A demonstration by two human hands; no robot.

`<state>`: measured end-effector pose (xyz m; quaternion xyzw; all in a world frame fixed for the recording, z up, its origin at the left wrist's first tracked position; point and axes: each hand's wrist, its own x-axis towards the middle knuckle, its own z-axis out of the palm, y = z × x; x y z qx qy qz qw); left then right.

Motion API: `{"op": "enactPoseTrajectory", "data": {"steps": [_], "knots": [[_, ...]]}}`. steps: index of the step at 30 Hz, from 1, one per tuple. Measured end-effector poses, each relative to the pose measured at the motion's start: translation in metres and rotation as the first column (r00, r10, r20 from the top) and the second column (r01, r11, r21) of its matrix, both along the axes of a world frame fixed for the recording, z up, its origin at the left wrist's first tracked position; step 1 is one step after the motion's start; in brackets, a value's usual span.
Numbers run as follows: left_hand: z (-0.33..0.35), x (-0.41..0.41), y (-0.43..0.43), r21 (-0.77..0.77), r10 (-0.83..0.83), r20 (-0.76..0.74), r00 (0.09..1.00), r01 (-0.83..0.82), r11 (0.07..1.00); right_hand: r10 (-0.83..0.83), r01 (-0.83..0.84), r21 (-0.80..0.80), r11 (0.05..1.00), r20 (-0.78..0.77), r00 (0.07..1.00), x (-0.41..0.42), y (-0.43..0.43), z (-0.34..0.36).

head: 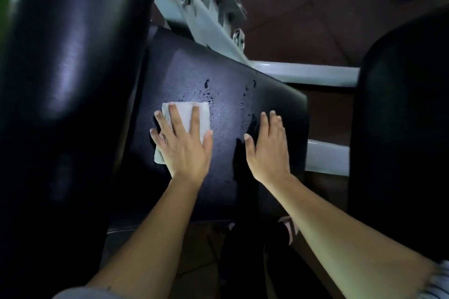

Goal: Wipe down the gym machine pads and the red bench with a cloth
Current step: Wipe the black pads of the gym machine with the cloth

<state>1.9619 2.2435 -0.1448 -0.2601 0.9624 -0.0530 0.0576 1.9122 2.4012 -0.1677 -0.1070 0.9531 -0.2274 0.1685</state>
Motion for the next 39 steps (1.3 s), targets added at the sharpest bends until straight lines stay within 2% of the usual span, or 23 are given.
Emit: {"op": "enactPoseTrajectory", "data": {"steps": [5,9,11,13,16,18,21,23,25,26,28,30,32,34,37,38,39], "knots": [[-0.018,-0.004,-0.006,0.032,0.006,-0.12,0.993,-0.002,0.999,-0.002,-0.001,-0.056,0.998,-0.065,0.998,-0.026,-0.013,-0.046],[-0.016,-0.055,-0.029,0.084,0.206,-0.223,0.953,-0.191,0.978,-0.015,0.005,-0.093,0.996,-0.108,0.994,-0.037,-0.016,-0.068],[-0.017,-0.088,-0.039,0.076,0.233,-0.256,0.938,-0.221,0.972,-0.011,-0.005,-0.122,0.992,-0.134,0.991,-0.036,-0.014,-0.073],[-0.022,-0.104,-0.033,0.046,0.108,-0.246,0.963,-0.1,0.994,-0.022,-0.001,-0.154,0.988,-0.152,0.988,-0.036,-0.013,-0.075],[-0.03,-0.079,-0.007,0.076,-0.223,-0.182,0.958,0.239,0.968,-0.021,-0.002,-0.16,0.987,-0.146,0.989,-0.036,-0.013,-0.075],[-0.031,-0.042,-0.004,0.088,-0.261,-0.174,0.95,0.279,0.956,-0.009,-0.014,-0.16,0.987,-0.143,0.99,-0.037,-0.01,-0.076],[-0.021,-0.024,-0.032,0.035,-0.037,-0.198,0.98,0.045,0.998,-0.002,-0.023,-0.155,0.988,-0.16,0.987,-0.038,-0.008,-0.076],[-0.012,-0.056,-0.053,0.061,0.176,-0.281,0.944,-0.165,0.984,-0.006,-0.018,-0.149,0.989,-0.16,0.987,-0.038,-0.009,-0.077],[-0.008,-0.107,-0.061,0.093,0.302,-0.302,0.904,-0.287,0.953,-0.007,-0.017,-0.146,0.989,-0.16,0.987,-0.038,-0.009,-0.077],[-0.008,-0.128,-0.058,0.089,0.293,-0.279,0.915,-0.279,0.956,-0.006,-0.018,-0.148,0.989,-0.16,0.987,-0.038,-0.009,-0.077],[-0.016,-0.144,-0.045,0.069,0.107,-0.23,0.967,-0.093,0.993,-0.007,-0.018,-0.156,0.988,-0.161,0.987,-0.038,-0.007,-0.078],[-0.026,-0.12,-0.03,0.061,-0.152,-0.211,0.966,0.169,0.984,-0.011,-0.015,-0.16,0.987,-0.166,0.986,-0.037,-0.006,-0.078],[-0.03,-0.077,-0.021,0.08,-0.26,-0.222,0.94,0.283,0.956,-0.023,-0.003,-0.156,0.988,-0.166,0.986,-0.037,-0.003,-0.079],[-0.029,-0.05,-0.021,0.086,-0.185,-0.235,0.954,0.21,0.974,-0.038,0.015,-0.146,0.989,-0.156,0.987,-0.036,0.0,-0.08],[-0.027,-0.088,-0.024,0.049,0.05,-0.228,0.972,-0.039,0.998,-0.074,0.054,-0.132,0.99,-0.155,0.985,-0.034,0.003,-0.082],[-0.027,-0.111,-0.02,0.05,0.065,-0.222,0.973,-0.055,0.997,-0.091,0.071,-0.136,0.988,-0.152,0.984,-0.033,0.003,-0.083],[-0.028,-0.133,-0.015,0.065,0.01,-0.203,0.979,0.003,0.998,-0.117,0.096,-0.143,0.985,-0.144,0.983,-0.031,0.004,-0.084]]}}
